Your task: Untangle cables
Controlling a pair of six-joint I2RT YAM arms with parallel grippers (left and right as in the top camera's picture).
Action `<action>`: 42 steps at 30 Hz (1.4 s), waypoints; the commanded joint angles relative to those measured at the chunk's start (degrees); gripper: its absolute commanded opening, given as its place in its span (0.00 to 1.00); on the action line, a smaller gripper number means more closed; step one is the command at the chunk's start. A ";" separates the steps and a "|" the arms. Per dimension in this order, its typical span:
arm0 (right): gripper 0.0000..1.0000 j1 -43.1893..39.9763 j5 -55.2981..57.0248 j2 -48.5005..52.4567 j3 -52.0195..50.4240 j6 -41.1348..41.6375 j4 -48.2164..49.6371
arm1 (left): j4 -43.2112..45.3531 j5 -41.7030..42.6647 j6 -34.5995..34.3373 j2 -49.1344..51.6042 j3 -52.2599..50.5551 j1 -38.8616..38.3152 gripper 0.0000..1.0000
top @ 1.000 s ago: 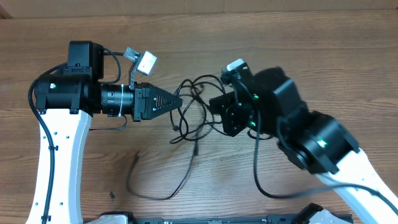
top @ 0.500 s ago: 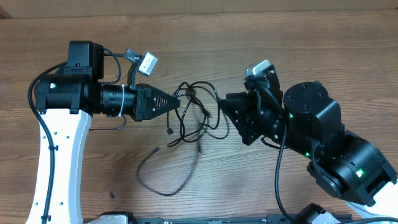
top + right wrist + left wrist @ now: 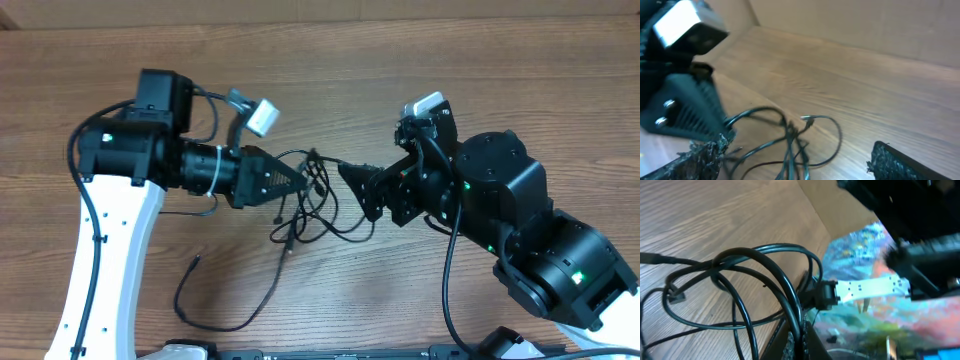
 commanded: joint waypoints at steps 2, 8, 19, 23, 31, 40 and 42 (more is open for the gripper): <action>0.86 -0.17 5.62 1.68 1.25 -2.45 -0.63 | 0.52 0.92 3.76 0.09 0.70 -2.56 0.04; 0.55 -0.17 7.67 5.11 1.25 -2.40 -4.24 | 0.72 0.92 3.74 0.09 0.70 -2.67 0.04; 0.41 -0.15 6.12 8.13 1.25 -2.38 -5.68 | 1.60 0.63 3.72 0.09 0.70 -2.67 0.04; 0.59 -0.15 6.12 8.13 1.25 -2.36 -5.68 | 1.62 0.09 3.69 0.09 0.70 -2.67 0.04; 0.79 -0.15 4.59 8.11 1.25 -2.19 -4.55 | 1.62 -4.37 2.95 0.09 0.70 -2.69 0.04; 0.79 -0.15 -0.20 8.11 1.25 -2.27 -3.52 | 2.91 -8.09 -1.84 0.09 0.70 -2.69 0.04; 0.79 -0.15 -2.14 8.22 1.25 -2.45 -3.65 | 4.02 -7.89 -4.20 0.09 0.70 -2.69 0.04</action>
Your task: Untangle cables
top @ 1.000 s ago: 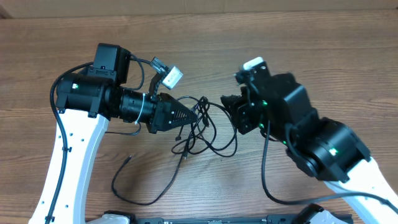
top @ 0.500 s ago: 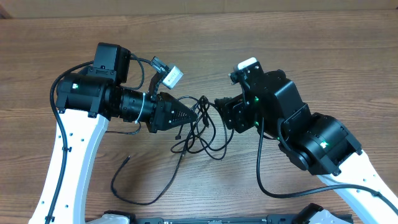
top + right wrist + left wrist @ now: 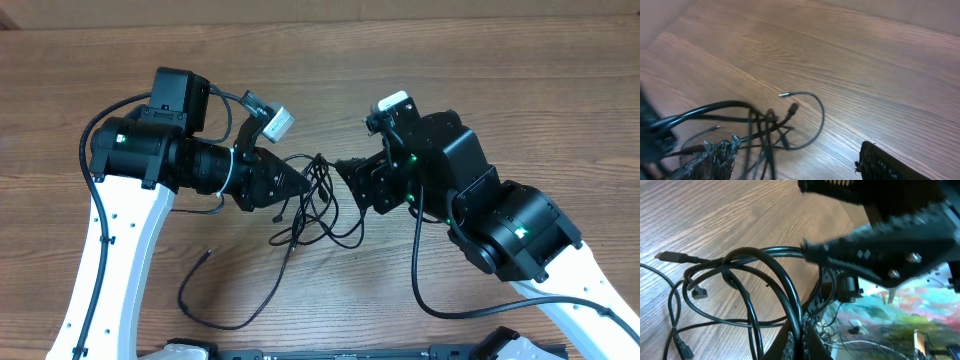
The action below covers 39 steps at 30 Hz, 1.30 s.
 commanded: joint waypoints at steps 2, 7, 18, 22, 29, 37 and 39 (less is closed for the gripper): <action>0.78 -0.15 -4.94 0.35 1.22 -0.28 -0.24 | 2.32 0.92 -6.84 0.09 0.70 -0.11 0.04; 0.70 -0.15 -5.29 1.64 1.22 -0.35 -2.03 | 5.07 7.76 -10.10 0.09 0.70 -0.11 0.04; 0.56 -0.15 -5.27 2.08 1.22 -1.42 -1.36 | 6.67 4.70 -12.85 0.09 0.70 -0.11 0.04; 0.62 -0.15 -5.25 2.08 1.22 -1.46 -0.26 | 6.32 4.42 -14.23 0.09 0.70 -0.11 0.04; 0.67 -0.15 -4.50 2.10 1.22 -3.56 1.31 | 5.90 4.42 -15.15 0.09 0.70 -0.11 0.04; 0.25 -0.15 -1.79 2.10 1.22 -4.79 1.22 | 5.90 4.46 -15.56 0.09 0.70 -0.11 0.04; 0.20 -0.15 -1.79 2.12 1.22 -4.79 1.20 | 5.88 4.46 -15.56 0.09 0.70 -0.11 0.04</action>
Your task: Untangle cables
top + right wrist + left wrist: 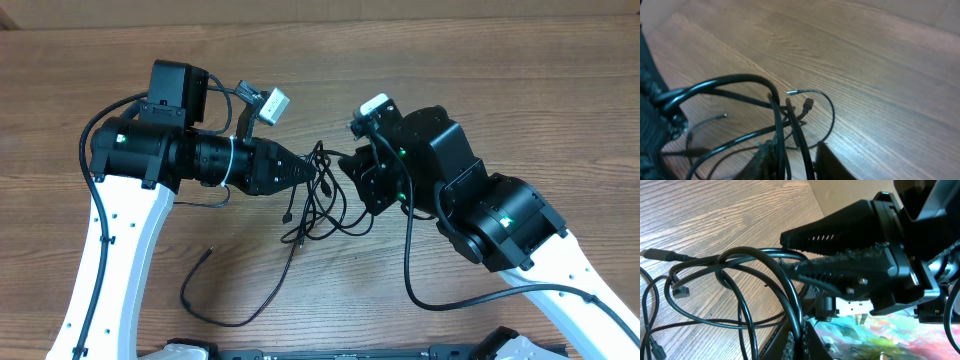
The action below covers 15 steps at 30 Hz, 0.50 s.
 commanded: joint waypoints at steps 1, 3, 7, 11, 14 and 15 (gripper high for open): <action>0.18 -0.15 1.33 -0.15 1.22 -0.31 0.31 | 0.02 0.55 -0.79 0.07 0.72 -0.11 0.04; 0.13 -0.15 1.33 -0.15 1.22 -0.31 0.20 | 0.02 0.52 -0.79 0.07 0.72 -0.11 0.04; 0.04 -0.15 1.27 -0.17 1.22 0.31 0.42 | 0.00 0.50 -0.79 0.07 0.72 -0.11 0.04; 0.04 -0.15 -0.24 -0.90 1.25 1.11 1.79 | 0.04 -0.07 -0.74 0.07 0.72 -0.11 0.04; 0.04 -0.15 -0.15 -2.03 1.25 2.10 3.67 | 0.02 -1.38 -0.76 0.07 0.72 -0.11 0.04; 0.04 -0.17 -0.15 -2.51 1.25 2.12 4.26 | 0.00 -1.90 -0.79 0.07 0.72 -0.11 0.04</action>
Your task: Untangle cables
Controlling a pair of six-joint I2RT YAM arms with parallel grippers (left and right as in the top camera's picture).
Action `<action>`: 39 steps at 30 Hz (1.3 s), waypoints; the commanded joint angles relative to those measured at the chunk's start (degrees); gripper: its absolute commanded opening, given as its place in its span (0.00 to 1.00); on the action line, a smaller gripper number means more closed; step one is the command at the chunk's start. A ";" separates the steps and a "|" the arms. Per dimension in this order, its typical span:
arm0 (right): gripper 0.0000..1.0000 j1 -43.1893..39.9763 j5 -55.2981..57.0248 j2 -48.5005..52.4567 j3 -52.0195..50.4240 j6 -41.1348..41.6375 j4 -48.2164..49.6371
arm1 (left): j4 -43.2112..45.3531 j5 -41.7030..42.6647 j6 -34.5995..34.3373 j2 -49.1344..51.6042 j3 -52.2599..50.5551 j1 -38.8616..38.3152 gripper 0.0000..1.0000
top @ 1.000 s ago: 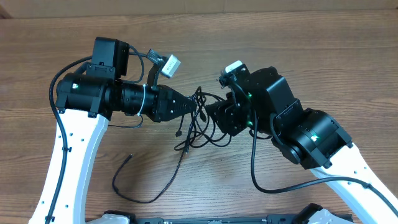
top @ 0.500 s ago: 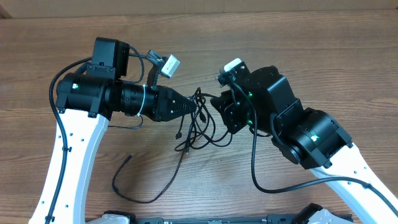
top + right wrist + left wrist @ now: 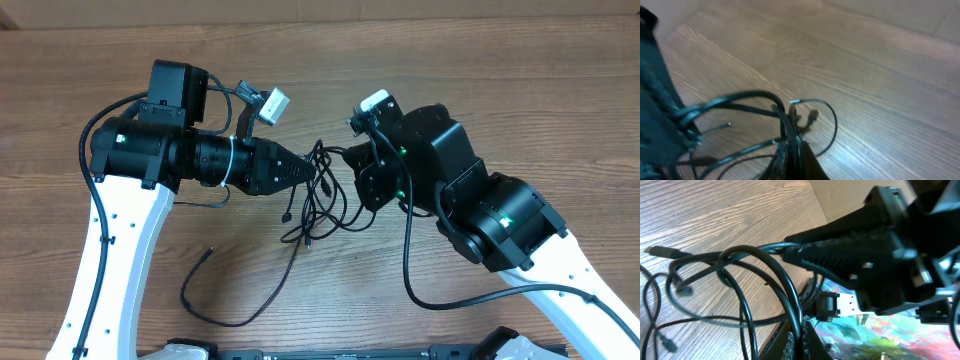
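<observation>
A tangle of thin black cables (image 3: 318, 200) hangs between my two grippers over the wooden table, loops trailing to the surface. My left gripper (image 3: 308, 172) is shut on a thick black cable (image 3: 790, 295), which runs down between its pads. My right gripper (image 3: 347, 160) faces it from the right, shut on cable strands (image 3: 790, 132) at the knot's top. One long cable end (image 3: 230, 310) trails toward the front left. In the right wrist view a loose plug (image 3: 812, 116) lies on the wood beyond the loops.
A wooden table (image 3: 500, 80) carries everything. The two arms meet near its middle, their wrists almost touching. The left arm's white link (image 3: 110, 270) runs down the left side, the right arm's bulk (image 3: 500, 220) fills the right front.
My right gripper has shut on the cable strands that lay between its nearly shut fingers. The left gripper keeps its hold and place.
At first my left gripper held the thick cable and the right gripper stood open, apart from the tangle. The right arm then came closer, still open. Later its fingers were around strands at the knot, and now they are shut on them.
</observation>
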 commanded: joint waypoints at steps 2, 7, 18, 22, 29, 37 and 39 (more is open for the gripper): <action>0.04 -0.15 0.00 -3.39 1.25 1.55 2.25 | 0.00 -2.97 -1.86 0.09 0.70 -0.11 0.04; 0.04 -0.17 0.59 -6.73 1.25 2.56 4.04 | -0.28 -9.33 -5.38 0.09 0.70 -0.11 0.04; 0.04 -0.17 1.46 -14.56 1.25 4.13 6.47 | -1.51 -15.74 -5.92 0.09 0.70 -0.11 0.04; 0.04 -0.17 1.49 -17.18 1.25 4.98 7.72 | -1.92 -17.00 -6.14 0.09 0.66 -0.11 0.04; 0.04 -0.17 1.49 -20.41 1.25 5.33 10.38 | -2.82 -17.00 -6.10 0.09 0.66 -0.11 0.05; 0.04 -0.17 1.46 -20.79 1.25 6.84 13.77 | -2.84 -16.55 -6.14 0.09 0.66 -0.17 0.05; 0.04 -0.17 1.49 -20.79 1.25 6.84 14.78 | -3.04 -16.59 -6.05 0.09 0.63 -0.61 0.06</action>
